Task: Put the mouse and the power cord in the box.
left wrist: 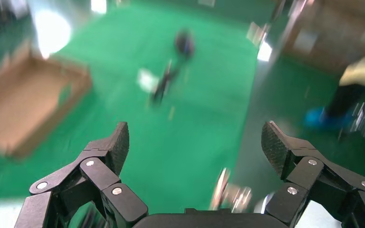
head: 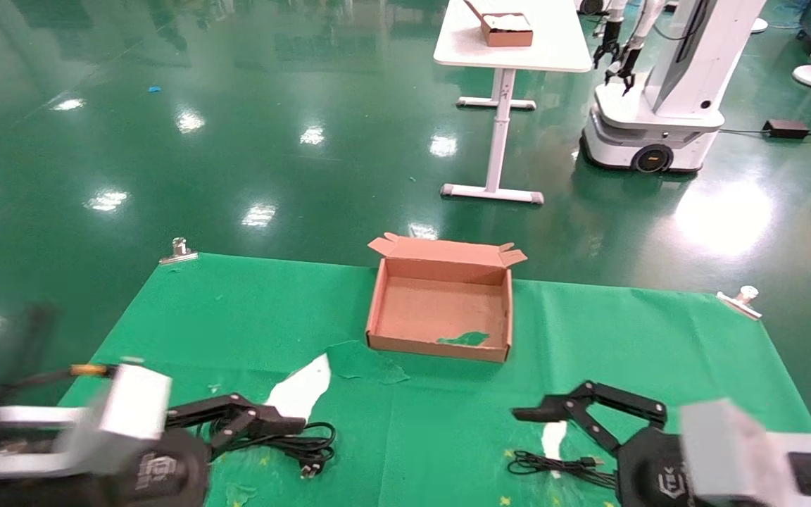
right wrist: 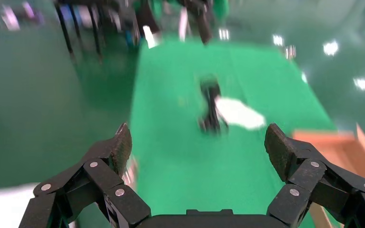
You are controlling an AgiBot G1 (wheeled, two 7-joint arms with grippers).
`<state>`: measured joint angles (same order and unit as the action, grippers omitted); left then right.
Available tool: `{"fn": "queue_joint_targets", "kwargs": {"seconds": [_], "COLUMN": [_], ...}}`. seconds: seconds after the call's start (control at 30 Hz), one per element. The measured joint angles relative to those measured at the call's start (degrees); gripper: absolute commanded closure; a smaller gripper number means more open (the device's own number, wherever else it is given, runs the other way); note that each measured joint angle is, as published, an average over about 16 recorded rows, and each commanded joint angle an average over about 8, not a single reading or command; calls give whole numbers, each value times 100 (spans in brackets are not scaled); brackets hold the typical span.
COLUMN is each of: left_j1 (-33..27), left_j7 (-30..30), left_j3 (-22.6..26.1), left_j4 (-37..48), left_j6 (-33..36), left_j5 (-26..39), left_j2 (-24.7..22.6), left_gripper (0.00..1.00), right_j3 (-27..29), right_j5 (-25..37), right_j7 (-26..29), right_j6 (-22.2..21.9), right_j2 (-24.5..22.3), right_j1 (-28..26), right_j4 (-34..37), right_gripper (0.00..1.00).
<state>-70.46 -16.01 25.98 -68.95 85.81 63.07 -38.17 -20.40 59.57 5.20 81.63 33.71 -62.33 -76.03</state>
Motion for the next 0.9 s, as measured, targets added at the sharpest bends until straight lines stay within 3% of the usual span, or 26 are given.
{"fn": "queue_joint_targets", "kwargs": {"seconds": [0.17, 0.3, 0.63, 0.9], "left_j1": [-519, -757, -1053, -1522], "left_j7": [-58, -36, -57, -92], "left_j3": [381, 538, 832, 1465], "left_j4": [372, 608, 676, 933], "left_j6": [35, 47, -161, -670], "left_j5": [934, 1318, 2131, 3713], "left_j2": [-326, -519, -826, -1529], "left_gripper": [0, 0, 0, 0], "right_j3": [-225, -335, -409, -437], "right_j5": [717, 1037, 1174, 1210], "right_j7": [-74, -65, -51, 8], "right_j6": [-249, -378, -409, -384], "right_j2": [68, 127, 205, 233], "right_j1": [-45, -69, -87, -148], "right_j4": [-38, -36, 20, 52], "right_gripper": [0, 0, 0, 0]}}
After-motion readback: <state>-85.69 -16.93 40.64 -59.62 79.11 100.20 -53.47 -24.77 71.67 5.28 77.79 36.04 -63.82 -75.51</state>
